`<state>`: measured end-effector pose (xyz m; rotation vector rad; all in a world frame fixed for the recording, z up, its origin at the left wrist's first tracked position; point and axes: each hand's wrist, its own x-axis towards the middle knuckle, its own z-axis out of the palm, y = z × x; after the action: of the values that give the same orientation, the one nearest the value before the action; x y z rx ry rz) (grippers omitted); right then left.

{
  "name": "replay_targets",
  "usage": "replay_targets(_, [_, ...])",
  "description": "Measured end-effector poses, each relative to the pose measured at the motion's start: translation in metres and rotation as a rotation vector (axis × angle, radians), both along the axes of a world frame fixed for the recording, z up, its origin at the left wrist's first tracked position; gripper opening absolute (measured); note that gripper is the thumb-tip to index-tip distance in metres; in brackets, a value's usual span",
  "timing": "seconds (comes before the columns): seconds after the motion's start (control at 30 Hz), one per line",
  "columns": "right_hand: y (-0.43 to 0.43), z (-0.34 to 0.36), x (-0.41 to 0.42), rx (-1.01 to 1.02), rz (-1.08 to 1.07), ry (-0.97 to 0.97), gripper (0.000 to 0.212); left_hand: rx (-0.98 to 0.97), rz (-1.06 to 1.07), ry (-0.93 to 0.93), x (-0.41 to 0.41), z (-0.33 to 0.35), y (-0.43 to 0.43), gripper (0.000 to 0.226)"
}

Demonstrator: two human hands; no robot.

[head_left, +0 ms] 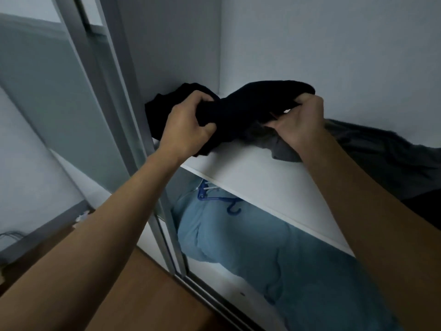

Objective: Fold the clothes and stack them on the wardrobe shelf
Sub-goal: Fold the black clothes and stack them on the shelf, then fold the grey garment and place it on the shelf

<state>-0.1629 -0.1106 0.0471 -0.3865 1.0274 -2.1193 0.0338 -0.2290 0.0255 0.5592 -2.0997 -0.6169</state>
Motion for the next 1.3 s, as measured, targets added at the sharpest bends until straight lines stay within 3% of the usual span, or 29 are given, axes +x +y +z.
replay_targets(0.17, [-0.104,0.033,-0.011,-0.135,0.030,-0.235,0.028,-0.416,0.130,-0.068,-0.004,0.016,-0.041,0.044])
replay_targets(0.3, [-0.185,0.048,-0.029,-0.170,0.097,-0.232,0.038,-0.533,0.260,-0.106,-0.013,0.027,-0.093,0.039])
replay_targets(0.37, [-0.217,0.038,-0.043,0.053,0.082,-0.077,0.033,-0.415,0.314,-0.265,-0.021,0.027,-0.113,0.046])
replay_targets(0.43, [-0.235,0.018,-0.058,0.439,0.017,0.203,0.027,-0.263,0.334,-0.511,-0.031,0.018,-0.128,0.056])
replay_targets(0.5, [-0.245,-0.009,-0.068,0.637,-0.005,0.414,0.028,-0.173,0.287,-0.637,-0.040,0.003,-0.143,0.064])
replay_targets(0.6, [-0.248,-0.041,-0.063,0.687,0.109,0.784,0.021,-0.073,0.158,-0.623,-0.059,-0.003,-0.160,0.068])
replay_targets(0.7, [-0.251,-0.062,-0.066,0.669,0.108,0.942,0.024,0.134,0.137,-0.574,-0.077,0.005,-0.174,0.074])
replay_targets(0.87, [-0.264,-0.068,-0.081,0.858,0.070,1.281,0.035,0.045,0.190,-1.067,-0.091,-0.008,-0.195,0.077])
replay_targets(1.0, [-0.261,-0.066,-0.084,0.893,0.122,1.261,0.035,0.063,0.196,-1.064,-0.098,-0.004,-0.199,0.079])
replay_targets(1.1, [-0.239,-0.051,-0.088,0.810,-0.017,1.259,0.024,-0.030,0.243,-1.065,-0.108,0.011,-0.187,0.070])
replay_targets(1.2, [-0.198,-0.019,-0.108,0.748,-0.171,1.220,0.019,-0.206,0.203,-0.863,-0.130,0.021,-0.166,0.050])
replay_targets(1.3, [-0.137,0.011,-0.132,0.772,-0.296,1.184,0.018,-0.231,-0.063,-0.666,-0.164,0.021,-0.138,0.049])
